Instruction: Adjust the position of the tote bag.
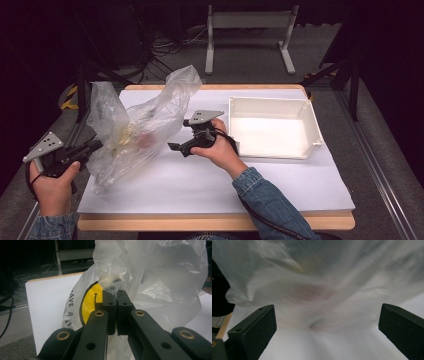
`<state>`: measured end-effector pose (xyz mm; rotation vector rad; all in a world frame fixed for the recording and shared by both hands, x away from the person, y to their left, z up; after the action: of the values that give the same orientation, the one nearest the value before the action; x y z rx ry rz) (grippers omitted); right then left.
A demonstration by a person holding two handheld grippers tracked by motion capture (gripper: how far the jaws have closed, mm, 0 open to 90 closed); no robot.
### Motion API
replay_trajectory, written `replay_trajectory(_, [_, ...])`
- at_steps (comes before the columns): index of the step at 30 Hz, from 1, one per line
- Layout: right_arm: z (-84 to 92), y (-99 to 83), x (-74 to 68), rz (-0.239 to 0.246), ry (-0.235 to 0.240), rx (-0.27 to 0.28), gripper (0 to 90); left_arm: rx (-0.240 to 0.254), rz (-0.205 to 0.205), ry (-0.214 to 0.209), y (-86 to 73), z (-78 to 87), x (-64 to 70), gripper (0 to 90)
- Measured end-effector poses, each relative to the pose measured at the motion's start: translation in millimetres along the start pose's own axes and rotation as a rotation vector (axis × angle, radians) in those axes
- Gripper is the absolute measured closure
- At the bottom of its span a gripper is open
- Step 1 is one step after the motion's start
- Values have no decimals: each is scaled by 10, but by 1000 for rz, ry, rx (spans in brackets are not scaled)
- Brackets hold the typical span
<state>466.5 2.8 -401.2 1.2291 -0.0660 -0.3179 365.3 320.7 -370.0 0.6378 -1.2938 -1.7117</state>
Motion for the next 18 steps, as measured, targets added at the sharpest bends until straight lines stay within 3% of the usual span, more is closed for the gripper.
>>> replay_trajectory(6, [-90, 130, -82, 4, 40, 16, 13, -9, -13, -8, -8, -5, 36, 876])
replay_trajectory(9, [-148, 172, -91, 16, 45, 14, 122, -14, -18, -15, -11, -23, 63, 876])
replay_trajectory(10, [-148, 172, -91, 16, 45, 14, 122, -14, -18, -15, -11, -23, 63, 876])
replay_trajectory(12, [-188, 186, -78, 34, 48, -5, 363, -19, -27, -19, -13, -35, 72, 876])
replay_trajectory(13, [-199, 190, -65, 47, 64, -17, 540, -20, -24, -23, -15, -46, 80, 875])
replay_trajectory(15, [-202, 187, -54, 48, 85, -27, 732, -23, -26, -26, -20, -56, 82, 876])
replay_trajectory(16, [-202, 187, -54, 48, 85, -27, 732, -23, -26, -26, -20, -56, 82, 875])
replay_trajectory(17, [-180, 184, -51, 50, 103, -32, 882, -25, -27, -25, -22, -59, 82, 875])
replay_trajectory(18, [-180, 184, -51, 50, 103, -32, 882, -24, -27, -25, -22, -60, 82, 875])
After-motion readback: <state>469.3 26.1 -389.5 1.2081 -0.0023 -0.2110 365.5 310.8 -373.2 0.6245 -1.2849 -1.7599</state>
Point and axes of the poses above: each handheld gripper's, and its own axes: z roughly backward along the jaws, y roughly out of its top, x roughly to its right, the point moved 4 cm from there along -z, roughly forward along the jaws, and after that the axes turned 6 degrees about y, right-handed, at the moved point
